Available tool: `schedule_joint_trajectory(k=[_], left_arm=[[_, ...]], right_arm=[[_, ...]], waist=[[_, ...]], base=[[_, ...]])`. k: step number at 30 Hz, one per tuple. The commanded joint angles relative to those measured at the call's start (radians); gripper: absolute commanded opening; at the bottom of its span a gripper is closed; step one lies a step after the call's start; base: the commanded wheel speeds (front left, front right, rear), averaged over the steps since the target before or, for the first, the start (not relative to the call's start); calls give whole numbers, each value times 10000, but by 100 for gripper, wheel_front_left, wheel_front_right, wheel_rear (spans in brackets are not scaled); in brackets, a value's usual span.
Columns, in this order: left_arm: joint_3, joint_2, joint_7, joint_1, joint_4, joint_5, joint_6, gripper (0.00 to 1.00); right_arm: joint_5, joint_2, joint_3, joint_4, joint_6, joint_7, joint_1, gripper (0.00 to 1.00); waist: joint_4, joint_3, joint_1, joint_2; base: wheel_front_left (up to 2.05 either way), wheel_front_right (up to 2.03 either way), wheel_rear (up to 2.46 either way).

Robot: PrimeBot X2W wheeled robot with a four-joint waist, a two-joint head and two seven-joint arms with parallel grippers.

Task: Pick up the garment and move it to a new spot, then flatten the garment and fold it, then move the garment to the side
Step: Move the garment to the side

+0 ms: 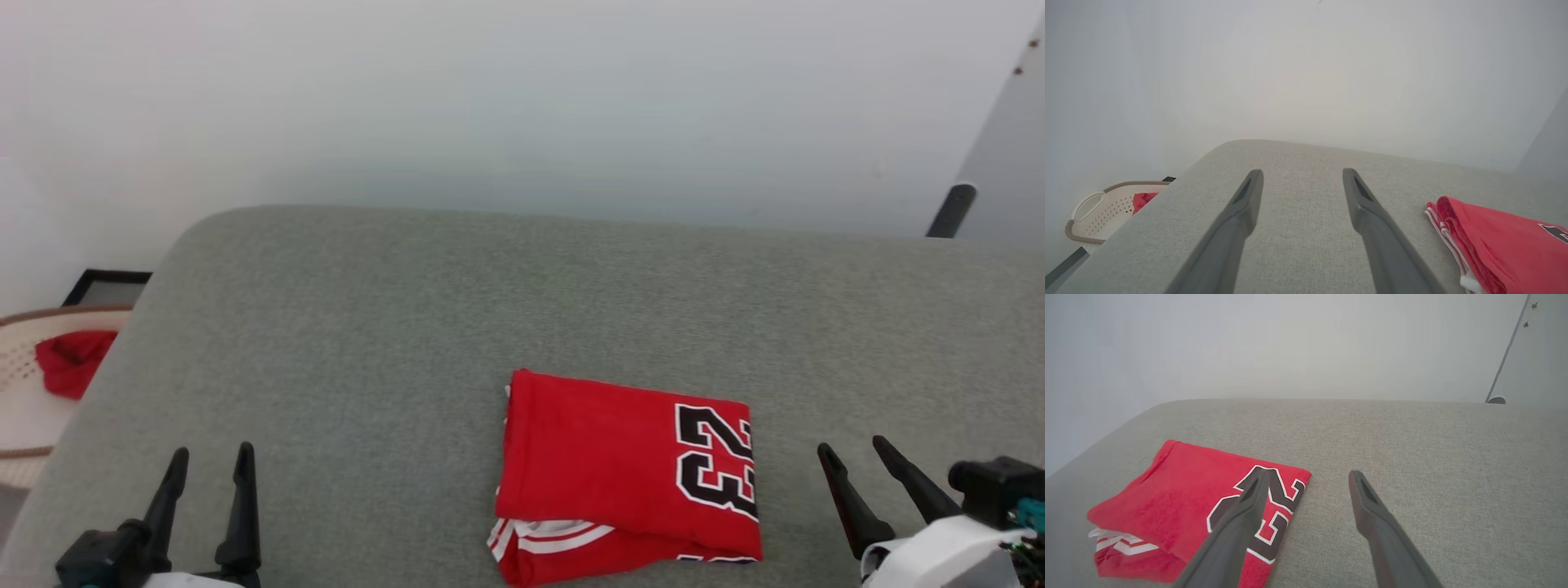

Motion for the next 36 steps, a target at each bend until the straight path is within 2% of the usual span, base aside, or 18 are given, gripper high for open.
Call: schedule_joint_trajectory(k=[1, 10, 15, 32, 33, 34, 35, 36], left_arm=[[-48, 20, -36, 73, -15, 21, -24, 100], [-357, -153, -36, -234, 53, 7, -24, 100], [-471, -308, -36, -423, 51, -28, -24, 100], [-882, -691, -36, -1114, 177, -85, -25, 100], [-902, -709, -36, -1144, 192, -87, -23, 100], [-916, -730, -36, -1176, 206, -103, -23, 100], [-918, -741, -36, -1208, 219, -116, -23, 100], [-926, -754, -36, -1238, 225, -113, -23, 100]], right_arm=[[7, -64, 79, 56, -2, 171, -188, 100], [112, -303, 245, 394, -2, 1275, -589, 100], [275, -392, 218, 646, -2, 2334, -798, 100], [3, 208, -319, 1557, -5, 5995, -1652, 100], [-56, 252, -357, 1649, -6, 6188, -1700, 87], [-154, 273, -415, 1736, -8, 6347, -1739, 46], [-204, 319, -476, 1824, -11, 6502, -1793, 16], [-243, 348, -520, 1867, -11, 6623, -1831, 0]], waist=[[290, 98, 0, -1], [1111, 674, 0, -1], [1408, 1055, 0, -1], [1938, 1985, 0, -1], [1972, 2022, 0, -1], [2006, 2059, 0, -1], [2033, 2089, 0, -1], [2056, 2121, 0, -1]], base=[[0, 0, 0], [0, 0, 0], [0, 0, 0], [0, 0, 0], [0, 0, 0], [0, 0, 0], [0, 0, 0], [0, 0, 0]])
